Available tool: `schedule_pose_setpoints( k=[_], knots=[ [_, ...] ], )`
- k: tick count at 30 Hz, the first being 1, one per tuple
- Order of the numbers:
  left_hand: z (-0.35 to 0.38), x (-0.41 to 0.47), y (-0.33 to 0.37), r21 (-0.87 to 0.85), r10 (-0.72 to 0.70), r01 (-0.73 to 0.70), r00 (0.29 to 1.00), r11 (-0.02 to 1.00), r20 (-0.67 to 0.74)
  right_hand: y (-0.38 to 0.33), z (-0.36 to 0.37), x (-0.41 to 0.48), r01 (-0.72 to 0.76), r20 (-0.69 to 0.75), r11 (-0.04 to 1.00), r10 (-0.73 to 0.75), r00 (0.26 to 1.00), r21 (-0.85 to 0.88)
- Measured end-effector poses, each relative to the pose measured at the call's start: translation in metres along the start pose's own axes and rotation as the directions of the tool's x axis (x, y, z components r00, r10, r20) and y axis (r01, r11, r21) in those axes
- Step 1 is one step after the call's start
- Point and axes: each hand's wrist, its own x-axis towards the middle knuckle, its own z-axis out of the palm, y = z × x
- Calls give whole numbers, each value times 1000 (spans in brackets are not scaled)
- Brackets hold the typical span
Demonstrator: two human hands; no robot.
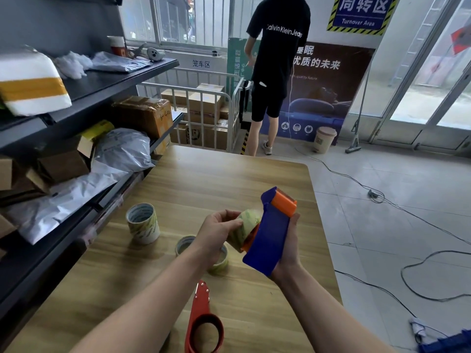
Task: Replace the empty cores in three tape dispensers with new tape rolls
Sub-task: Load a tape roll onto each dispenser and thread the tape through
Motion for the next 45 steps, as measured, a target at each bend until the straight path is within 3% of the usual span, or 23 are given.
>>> schedule_pose_setpoints(
  k=[5, 13, 16, 20, 22, 24, 33, 39, 45],
  knots=[
    [7, -3, 1, 10, 24, -25, 998, 1000, 55, 0, -1, -1, -71, 25, 997, 71, 997, 7],
    [19, 4, -1, 313, -22, -6, 996, 950, 86, -2, 0, -2, -85, 30, 987, 82, 996, 137],
    [16, 4, 1, 287, -124, 79, 982, 955, 141, -1, -8, 1, -103, 21, 989, 102, 995, 105],
    [18, 3, 3, 298, -76, 37, 990, 954, 122, -8, -7, -5, -102, 75, 988, 93, 993, 119],
    [18, 4, 4, 275, -88, 43, 984, 960, 152, -14, -4, -11, -117, 174, 991, 105, 979, 61],
    [16, 4, 4, 217, -114, 69, 973, 974, 202, -16, -2, -16, -107, 242, 988, 132, 961, -111],
    [10, 8, 9, 229, -139, 93, 971, 969, 195, -12, 0, -27, -105, 253, 931, 202, 946, -351],
    [8, 14, 17, 339, -120, 89, 990, 937, 71, -11, 11, -34, -63, 277, 827, 258, 926, -558],
    [-3, 19, 20, 318, -82, 54, 994, 947, 75, -15, 5, -38, -10, 251, 728, 249, 936, -685]
  ],
)
